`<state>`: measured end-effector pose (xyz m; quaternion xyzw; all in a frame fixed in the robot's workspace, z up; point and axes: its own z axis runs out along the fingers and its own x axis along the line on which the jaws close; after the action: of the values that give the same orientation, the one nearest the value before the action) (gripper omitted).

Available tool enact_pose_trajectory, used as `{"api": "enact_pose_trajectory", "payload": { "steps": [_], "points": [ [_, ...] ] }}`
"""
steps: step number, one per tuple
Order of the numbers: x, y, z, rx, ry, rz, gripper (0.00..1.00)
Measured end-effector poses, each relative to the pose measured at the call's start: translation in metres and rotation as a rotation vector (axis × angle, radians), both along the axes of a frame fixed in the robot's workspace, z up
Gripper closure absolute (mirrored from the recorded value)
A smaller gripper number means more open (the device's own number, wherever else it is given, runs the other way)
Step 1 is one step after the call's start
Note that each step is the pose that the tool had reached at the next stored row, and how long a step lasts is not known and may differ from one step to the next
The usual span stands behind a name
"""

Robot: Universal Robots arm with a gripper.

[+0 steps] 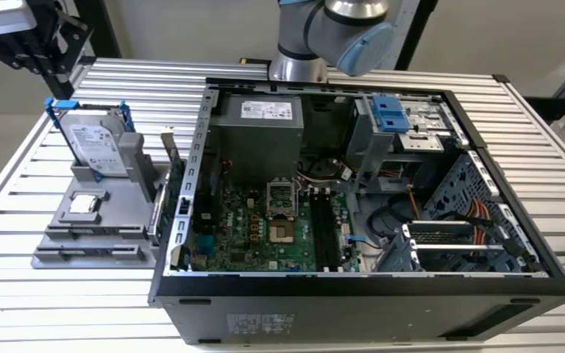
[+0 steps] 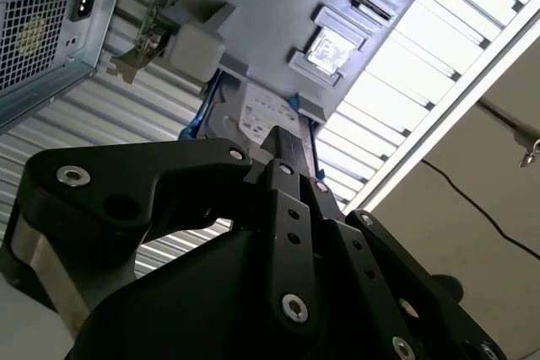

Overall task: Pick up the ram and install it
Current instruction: 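Reach for the ram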

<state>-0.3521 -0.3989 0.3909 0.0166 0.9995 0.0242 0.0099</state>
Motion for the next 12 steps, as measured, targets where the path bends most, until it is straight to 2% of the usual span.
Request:
{"api": "enact_pose_trajectory", "payload": {
  "steps": [12],
  "points": [
    [-0.0005, -0.0010, 0.0000, 0.0000, 0.0005, 0.002, 1.00]
  ]
}}
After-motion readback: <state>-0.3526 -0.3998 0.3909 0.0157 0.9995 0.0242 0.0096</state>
